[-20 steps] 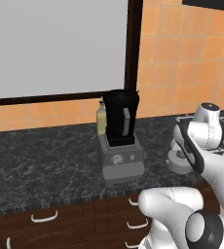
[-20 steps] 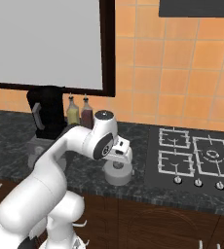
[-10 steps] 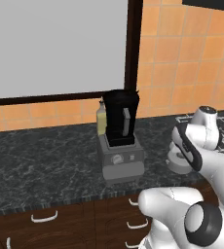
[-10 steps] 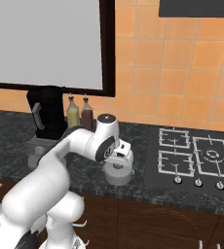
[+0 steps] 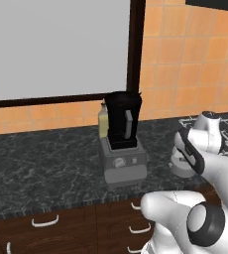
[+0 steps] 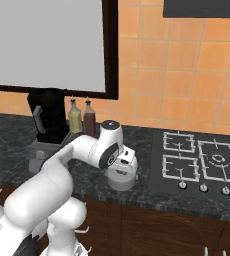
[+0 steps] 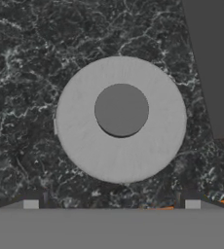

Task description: Close the lid blender by securely placing the lid on top.

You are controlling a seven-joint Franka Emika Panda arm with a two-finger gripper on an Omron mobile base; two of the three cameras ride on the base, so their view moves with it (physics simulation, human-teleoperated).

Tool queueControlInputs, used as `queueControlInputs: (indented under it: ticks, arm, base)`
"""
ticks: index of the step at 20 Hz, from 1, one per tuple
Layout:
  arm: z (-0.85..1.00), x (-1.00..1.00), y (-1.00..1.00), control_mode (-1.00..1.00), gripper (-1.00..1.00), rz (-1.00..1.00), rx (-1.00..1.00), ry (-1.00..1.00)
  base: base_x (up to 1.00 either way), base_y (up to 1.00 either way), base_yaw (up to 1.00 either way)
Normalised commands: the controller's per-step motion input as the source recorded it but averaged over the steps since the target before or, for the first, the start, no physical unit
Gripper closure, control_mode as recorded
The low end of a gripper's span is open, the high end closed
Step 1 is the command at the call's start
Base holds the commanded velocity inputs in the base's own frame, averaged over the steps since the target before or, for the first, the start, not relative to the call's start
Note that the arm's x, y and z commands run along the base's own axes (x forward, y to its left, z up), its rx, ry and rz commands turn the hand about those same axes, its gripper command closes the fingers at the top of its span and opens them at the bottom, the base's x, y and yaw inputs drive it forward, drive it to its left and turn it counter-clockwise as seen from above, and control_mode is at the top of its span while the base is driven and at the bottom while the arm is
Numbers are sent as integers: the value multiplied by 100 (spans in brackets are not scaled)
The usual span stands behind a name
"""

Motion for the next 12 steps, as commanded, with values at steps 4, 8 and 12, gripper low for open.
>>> queueControlInputs:
  ticks: [4,8,12]
  arm:
    - [-7,11,-4,-100,-100,0,0,0]
    - [-2,22,-6,-100,-100,0,0,0]
    - [0,22,-10,-100,-100,0,0,0]
  base:
    - [0,0,0]
    - [0,0,0]
    - [0,0,0]
